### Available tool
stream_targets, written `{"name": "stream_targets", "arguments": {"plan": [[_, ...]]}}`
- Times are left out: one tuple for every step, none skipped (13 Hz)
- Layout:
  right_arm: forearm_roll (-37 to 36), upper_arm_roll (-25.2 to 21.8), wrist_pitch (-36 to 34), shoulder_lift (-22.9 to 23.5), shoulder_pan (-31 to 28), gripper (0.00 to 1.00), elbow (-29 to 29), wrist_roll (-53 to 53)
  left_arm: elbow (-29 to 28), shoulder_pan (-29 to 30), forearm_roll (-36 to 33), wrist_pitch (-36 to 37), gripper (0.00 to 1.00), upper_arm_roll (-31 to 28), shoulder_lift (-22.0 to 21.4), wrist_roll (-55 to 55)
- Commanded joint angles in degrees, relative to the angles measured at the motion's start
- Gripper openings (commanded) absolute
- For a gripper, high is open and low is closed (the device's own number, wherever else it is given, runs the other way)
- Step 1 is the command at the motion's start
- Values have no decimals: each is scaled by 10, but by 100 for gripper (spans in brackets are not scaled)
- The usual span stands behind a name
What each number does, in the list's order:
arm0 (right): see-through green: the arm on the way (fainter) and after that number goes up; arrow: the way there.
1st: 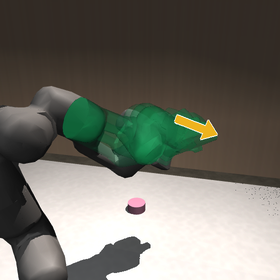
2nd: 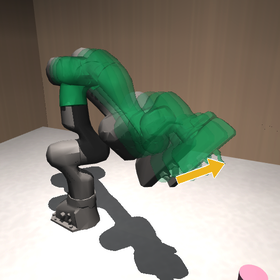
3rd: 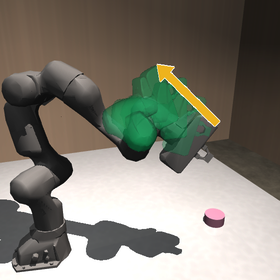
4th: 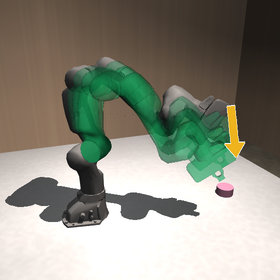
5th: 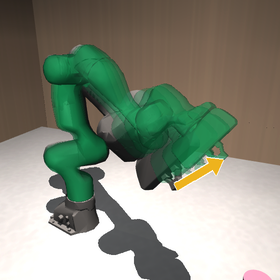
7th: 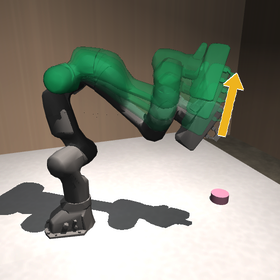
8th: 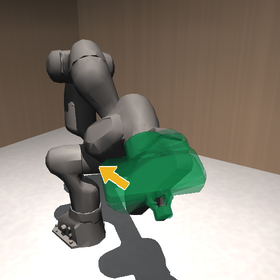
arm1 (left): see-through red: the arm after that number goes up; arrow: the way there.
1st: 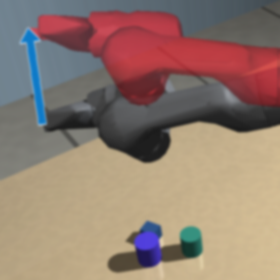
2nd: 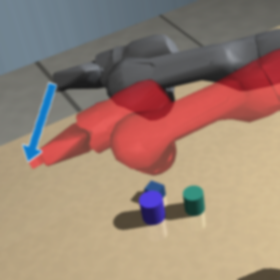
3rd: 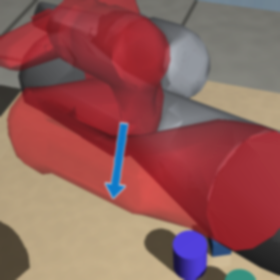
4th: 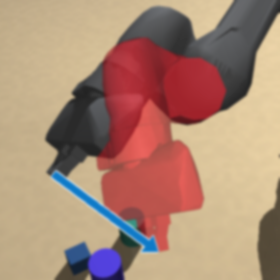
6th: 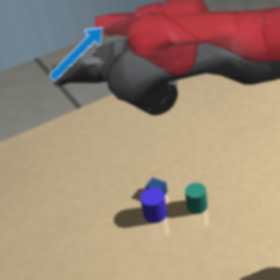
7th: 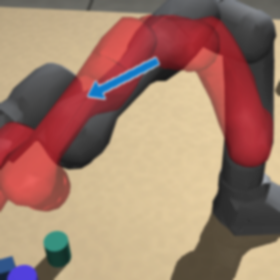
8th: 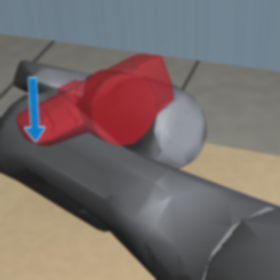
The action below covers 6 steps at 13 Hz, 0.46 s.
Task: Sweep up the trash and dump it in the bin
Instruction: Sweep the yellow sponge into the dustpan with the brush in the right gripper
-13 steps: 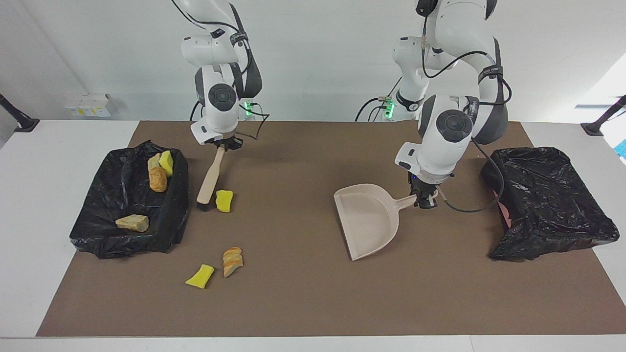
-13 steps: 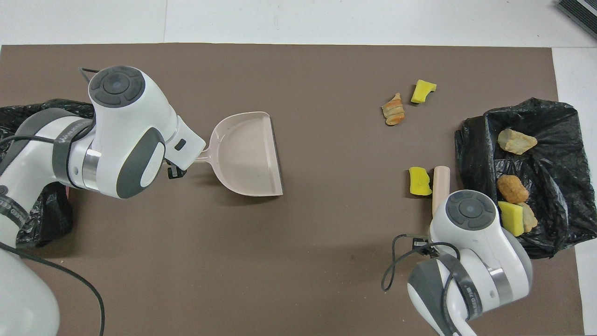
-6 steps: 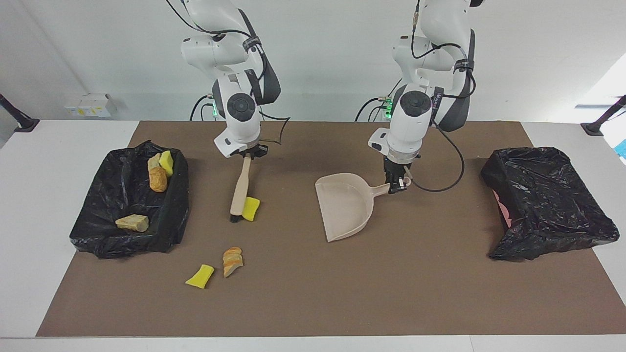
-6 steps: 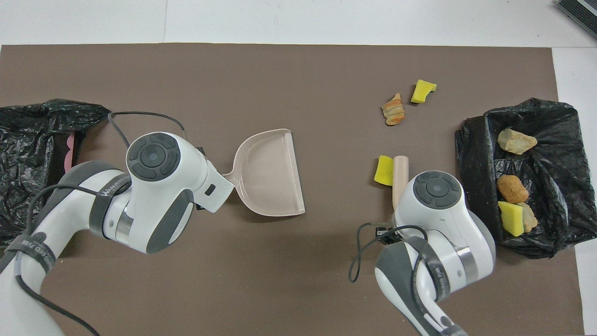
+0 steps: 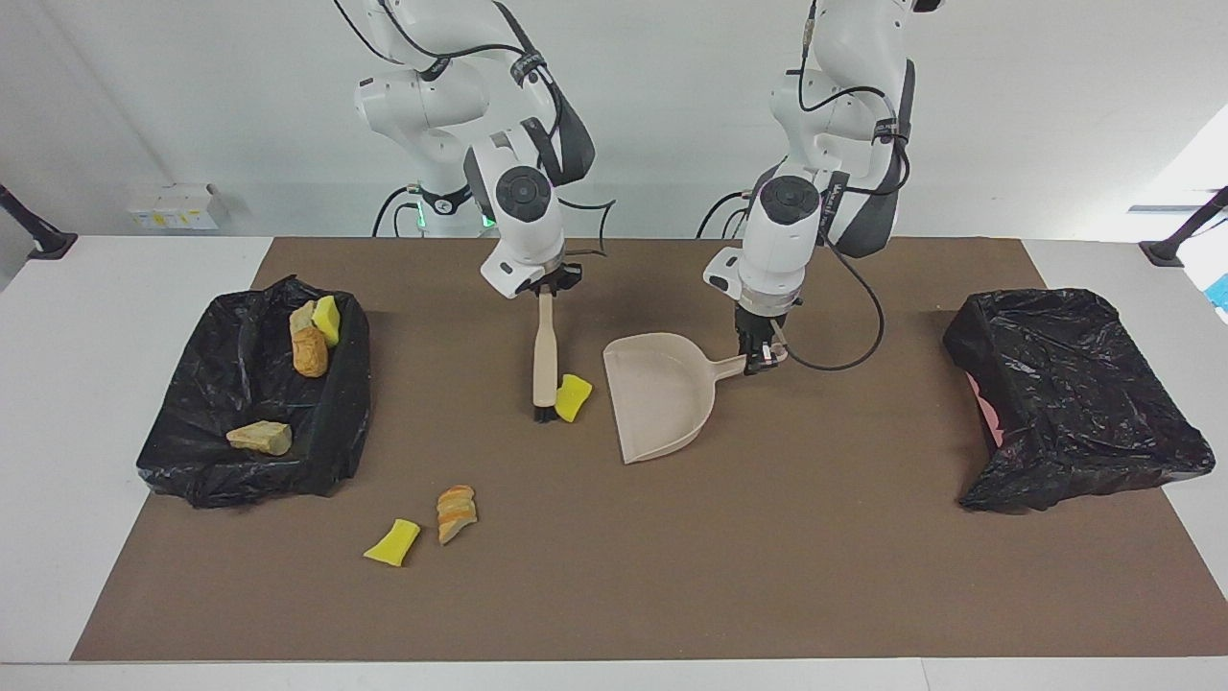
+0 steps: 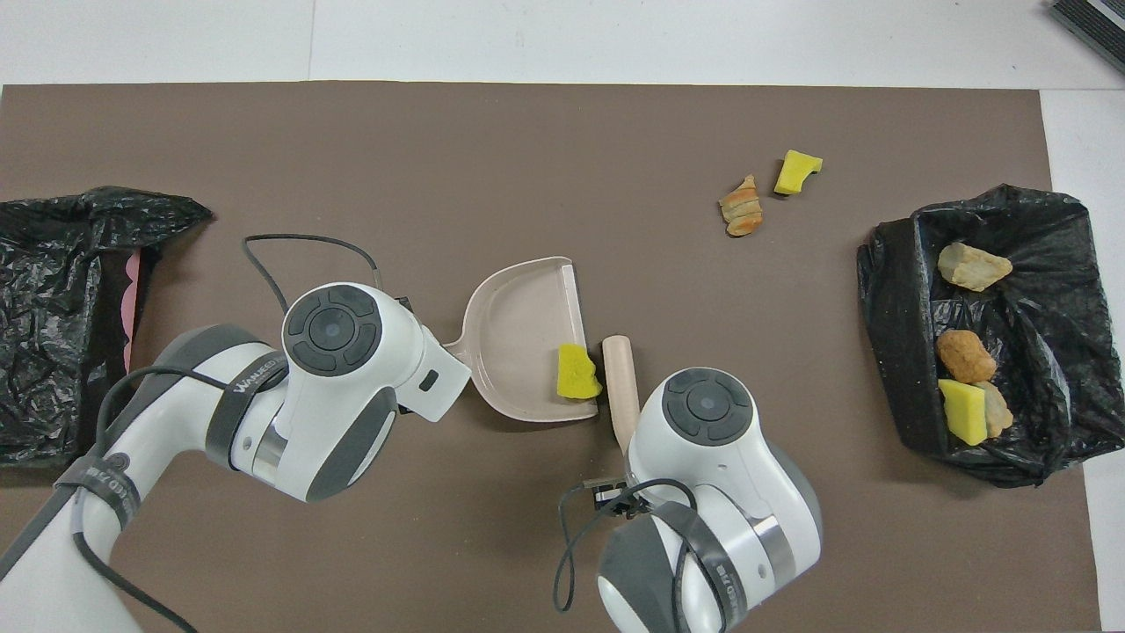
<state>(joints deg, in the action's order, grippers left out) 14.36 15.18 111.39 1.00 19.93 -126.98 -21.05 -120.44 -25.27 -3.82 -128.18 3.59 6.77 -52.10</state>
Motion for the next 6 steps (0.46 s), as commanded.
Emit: {"name": "stream_targets", "arguments": {"plan": [[16,-2,-8,31,0,0,54,54,-23,-9,-3,-29,0,-7,-13,22],[14,-2,-11,37,0,0,68,63,-23,-8,-3,-29,0,-7,-12,23],[9,-2,-11,43,0,0,80,64,-23,-7,-3,-29,0,-7,-12,35],[7,-2,-14,47,0,0,95,64,-23,-6,-3,-29,0,-7,-11,51],[0,-2,-25,51,-2,0,108,63,-23,-5,-3,-29,0,-7,-11,54],[-20,-3,-39,52,-9,0,122,63,-22,-5,-3,-29,0,-7,-10,55]]}}
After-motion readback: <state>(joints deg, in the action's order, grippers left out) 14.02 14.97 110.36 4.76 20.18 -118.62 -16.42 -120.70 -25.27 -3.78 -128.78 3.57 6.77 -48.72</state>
